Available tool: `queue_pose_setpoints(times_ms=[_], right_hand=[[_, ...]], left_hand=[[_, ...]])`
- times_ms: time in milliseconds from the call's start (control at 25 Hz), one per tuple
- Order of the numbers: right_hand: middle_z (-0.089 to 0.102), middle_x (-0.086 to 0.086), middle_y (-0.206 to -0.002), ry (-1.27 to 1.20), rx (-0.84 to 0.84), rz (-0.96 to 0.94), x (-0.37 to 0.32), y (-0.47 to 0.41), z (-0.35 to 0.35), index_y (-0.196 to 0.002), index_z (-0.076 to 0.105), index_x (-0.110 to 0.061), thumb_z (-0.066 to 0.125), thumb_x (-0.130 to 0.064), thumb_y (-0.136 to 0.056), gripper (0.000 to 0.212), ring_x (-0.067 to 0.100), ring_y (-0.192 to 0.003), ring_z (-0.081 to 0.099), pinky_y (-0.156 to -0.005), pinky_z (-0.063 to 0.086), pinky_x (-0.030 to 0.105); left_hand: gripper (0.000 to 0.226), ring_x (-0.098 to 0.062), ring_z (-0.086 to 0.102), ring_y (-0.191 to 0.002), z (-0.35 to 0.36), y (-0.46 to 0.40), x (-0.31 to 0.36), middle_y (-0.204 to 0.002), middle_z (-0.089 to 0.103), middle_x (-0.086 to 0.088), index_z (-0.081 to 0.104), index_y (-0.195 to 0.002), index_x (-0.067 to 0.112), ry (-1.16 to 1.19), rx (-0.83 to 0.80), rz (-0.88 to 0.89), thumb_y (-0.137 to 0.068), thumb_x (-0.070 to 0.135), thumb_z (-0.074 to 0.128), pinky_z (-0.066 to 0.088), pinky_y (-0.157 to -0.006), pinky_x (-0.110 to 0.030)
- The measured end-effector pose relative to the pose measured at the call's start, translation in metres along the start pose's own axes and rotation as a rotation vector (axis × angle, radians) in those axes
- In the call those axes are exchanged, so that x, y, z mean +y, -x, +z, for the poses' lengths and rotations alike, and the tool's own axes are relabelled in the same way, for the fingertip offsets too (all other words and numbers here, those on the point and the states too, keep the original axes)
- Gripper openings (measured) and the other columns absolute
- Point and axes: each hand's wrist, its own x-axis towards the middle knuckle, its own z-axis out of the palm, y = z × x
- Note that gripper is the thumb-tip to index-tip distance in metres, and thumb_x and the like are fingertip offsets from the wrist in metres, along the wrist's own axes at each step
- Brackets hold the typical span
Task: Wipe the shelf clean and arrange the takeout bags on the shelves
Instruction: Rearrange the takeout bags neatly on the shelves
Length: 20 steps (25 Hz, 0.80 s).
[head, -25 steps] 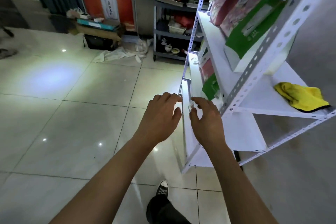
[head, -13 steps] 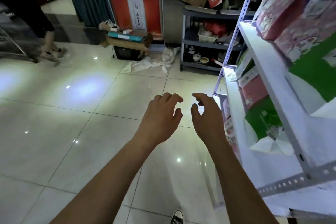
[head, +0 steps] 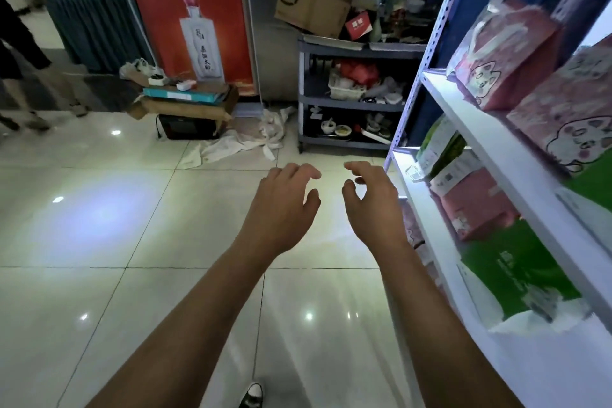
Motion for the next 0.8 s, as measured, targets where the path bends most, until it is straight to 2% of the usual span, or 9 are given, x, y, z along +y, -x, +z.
queue_pose_setpoints(times_ms=[200, 320, 440, 680, 800], right_hand=[[0.06, -0.008, -0.121, 0.027, 0.164, 0.085, -0.026, -0.059, 0.03, -0.124, 0.064, -0.026, 0.055, -0.018, -0.096, 0.031, 0.012, -0.106, 0.059, -0.087, 0.055, 0.039], [0.062, -0.005, -0.123, 0.098, 0.241, 0.128, -0.028, -0.084, 0.036, -0.125, 0.064, -0.025, 0.056, -0.018, -0.096, 0.031, 0.015, -0.11, 0.059, -0.095, 0.049, 0.036], [0.062, -0.003, -0.126, 0.139, 0.282, 0.186, -0.024, -0.11, 0.036, -0.127, 0.064, -0.024, 0.055, -0.018, -0.097, 0.032, 0.017, -0.113, 0.058, -0.098, 0.048, 0.039], [0.06, -0.008, -0.116, 0.142, 0.428, 0.254, 0.014, -0.183, 0.027, -0.124, 0.064, -0.024, 0.055, -0.017, -0.097, 0.029, 0.012, -0.107, 0.058, -0.092, 0.047, 0.03], [0.054, -0.014, -0.109, 0.141, 0.491, 0.314, 0.038, -0.232, 0.016, -0.121, 0.064, -0.027, 0.056, -0.021, -0.098, 0.025, 0.004, -0.099, 0.056, -0.082, 0.042, 0.016]], left_hand=[[0.03, -0.021, 0.048, -0.116, -0.015, -0.09, -0.045, -0.127, 0.058, 0.001, 0.056, -0.127, 0.021, 0.073, -0.05, 0.188, -0.098, 0.022, 0.051, 0.038, -0.099, -0.036], [0.029, -0.02, 0.048, -0.117, -0.011, -0.137, -0.056, -0.128, 0.058, 0.002, 0.056, -0.127, 0.023, 0.102, -0.097, 0.274, -0.098, 0.023, 0.051, 0.04, -0.099, -0.037], [0.029, -0.019, 0.047, -0.116, 0.002, -0.177, -0.06, -0.128, 0.057, 0.005, 0.055, -0.127, 0.025, 0.132, -0.14, 0.353, -0.099, 0.024, 0.05, 0.04, -0.098, -0.037], [0.027, -0.022, 0.05, -0.112, 0.042, -0.275, -0.046, -0.123, 0.06, 0.005, 0.057, -0.123, 0.024, 0.162, -0.213, 0.5, -0.097, 0.023, 0.05, 0.041, -0.097, -0.041], [0.026, -0.022, 0.05, -0.111, 0.059, -0.328, -0.031, -0.123, 0.059, 0.005, 0.056, -0.123, 0.025, 0.142, -0.244, 0.559, -0.098, 0.026, 0.048, 0.04, -0.097, -0.039]])
